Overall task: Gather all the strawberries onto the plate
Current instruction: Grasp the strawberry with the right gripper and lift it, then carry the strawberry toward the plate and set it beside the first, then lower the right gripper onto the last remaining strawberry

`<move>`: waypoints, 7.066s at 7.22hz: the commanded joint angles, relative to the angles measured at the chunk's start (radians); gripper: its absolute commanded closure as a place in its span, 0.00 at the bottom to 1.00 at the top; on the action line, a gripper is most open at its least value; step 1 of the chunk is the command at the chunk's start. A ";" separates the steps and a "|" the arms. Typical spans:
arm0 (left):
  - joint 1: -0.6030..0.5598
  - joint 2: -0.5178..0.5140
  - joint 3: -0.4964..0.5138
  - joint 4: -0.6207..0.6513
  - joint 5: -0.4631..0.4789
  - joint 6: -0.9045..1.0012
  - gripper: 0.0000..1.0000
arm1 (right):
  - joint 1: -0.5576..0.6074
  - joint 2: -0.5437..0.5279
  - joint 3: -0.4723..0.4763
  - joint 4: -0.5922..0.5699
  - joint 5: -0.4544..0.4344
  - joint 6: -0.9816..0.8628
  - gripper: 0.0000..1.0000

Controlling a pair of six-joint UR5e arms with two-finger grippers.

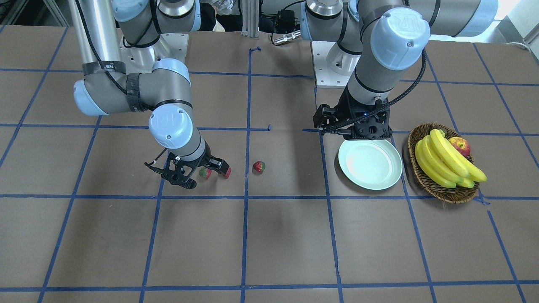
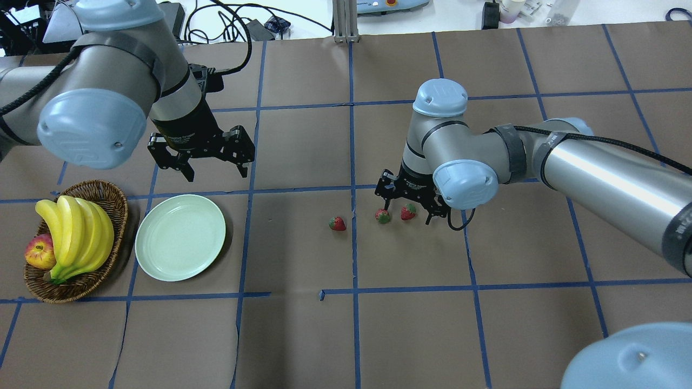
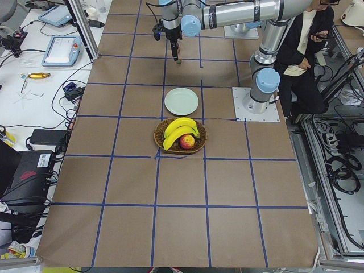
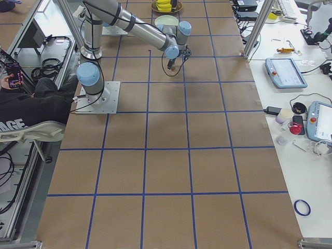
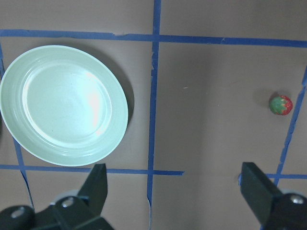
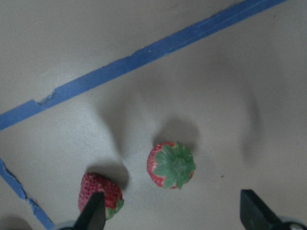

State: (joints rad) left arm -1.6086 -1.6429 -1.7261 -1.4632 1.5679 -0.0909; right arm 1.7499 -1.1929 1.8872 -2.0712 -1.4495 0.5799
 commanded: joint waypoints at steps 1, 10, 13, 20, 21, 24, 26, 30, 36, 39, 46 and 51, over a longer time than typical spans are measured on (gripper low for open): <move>-0.002 -0.003 -0.003 -0.002 -0.002 -0.003 0.00 | -0.001 0.004 0.004 -0.001 -0.008 -0.006 0.18; -0.019 0.001 -0.021 0.003 0.006 0.007 0.00 | -0.006 0.030 0.000 -0.017 -0.020 -0.011 0.90; -0.017 0.005 -0.018 0.004 0.008 0.007 0.00 | -0.006 0.021 -0.019 -0.018 -0.052 -0.014 1.00; 0.022 0.029 -0.009 0.032 0.014 0.036 0.00 | 0.149 -0.013 -0.298 0.117 -0.051 -0.020 1.00; 0.033 0.040 -0.009 0.030 0.014 0.051 0.00 | 0.193 -0.008 -0.298 0.108 -0.051 -0.018 1.00; 0.067 0.057 -0.010 0.030 0.011 0.054 0.00 | 0.308 0.042 -0.295 0.072 -0.005 0.029 1.00; 0.069 0.058 -0.010 0.030 0.011 0.054 0.00 | 0.342 0.082 -0.297 0.037 0.046 0.020 1.00; 0.069 0.058 -0.012 0.030 0.012 0.054 0.00 | 0.346 0.165 -0.263 -0.021 0.075 0.005 1.00; 0.069 0.057 -0.018 0.029 0.014 0.054 0.00 | 0.346 0.162 -0.258 -0.010 0.100 0.020 0.24; 0.073 0.057 -0.010 0.029 0.015 0.056 0.00 | 0.329 0.068 -0.258 0.014 0.081 0.025 0.00; 0.064 0.052 -0.017 0.029 0.015 0.065 0.00 | 0.108 0.016 -0.148 0.140 -0.058 -0.473 0.00; 0.062 0.052 -0.021 0.029 0.015 0.065 0.00 | 0.108 0.084 -0.132 0.086 -0.095 -0.543 0.11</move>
State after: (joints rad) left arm -1.5460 -1.5908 -1.7463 -1.4337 1.5831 -0.0266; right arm 1.8574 -1.1223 1.7502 -1.9670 -1.5428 0.0426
